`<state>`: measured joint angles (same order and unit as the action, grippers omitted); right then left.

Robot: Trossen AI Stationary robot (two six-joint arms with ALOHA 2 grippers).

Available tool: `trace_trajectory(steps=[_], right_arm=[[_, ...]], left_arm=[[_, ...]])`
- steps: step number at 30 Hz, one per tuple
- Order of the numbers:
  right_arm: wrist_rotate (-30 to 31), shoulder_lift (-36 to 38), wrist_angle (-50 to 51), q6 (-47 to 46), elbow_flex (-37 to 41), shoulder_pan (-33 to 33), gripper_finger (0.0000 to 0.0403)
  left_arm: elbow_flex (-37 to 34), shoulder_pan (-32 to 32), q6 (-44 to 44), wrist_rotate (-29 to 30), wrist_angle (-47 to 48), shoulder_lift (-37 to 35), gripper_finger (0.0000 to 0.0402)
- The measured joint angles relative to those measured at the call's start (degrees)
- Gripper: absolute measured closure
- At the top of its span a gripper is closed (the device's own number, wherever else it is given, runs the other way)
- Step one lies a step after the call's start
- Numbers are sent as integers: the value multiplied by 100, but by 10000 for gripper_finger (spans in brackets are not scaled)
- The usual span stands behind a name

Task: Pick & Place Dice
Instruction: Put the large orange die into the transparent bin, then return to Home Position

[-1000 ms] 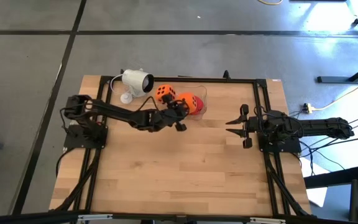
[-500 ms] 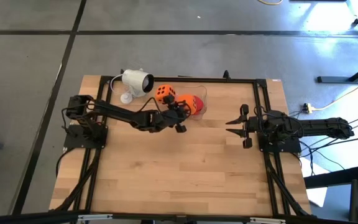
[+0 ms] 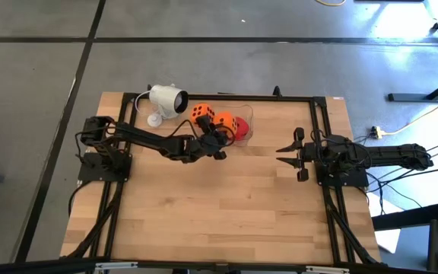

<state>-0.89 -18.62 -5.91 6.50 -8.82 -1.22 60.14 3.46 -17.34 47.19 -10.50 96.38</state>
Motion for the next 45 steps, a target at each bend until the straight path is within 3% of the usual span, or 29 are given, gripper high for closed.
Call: trace_trajectory(steps=[22,45], right_arm=[[0,-2,0,1,0,-1,284],[0,-2,0,0,0,0,284]], left_arm=[[2,-197,175,-50,2,0,224],[1,-943,173,172,24,0,222]])
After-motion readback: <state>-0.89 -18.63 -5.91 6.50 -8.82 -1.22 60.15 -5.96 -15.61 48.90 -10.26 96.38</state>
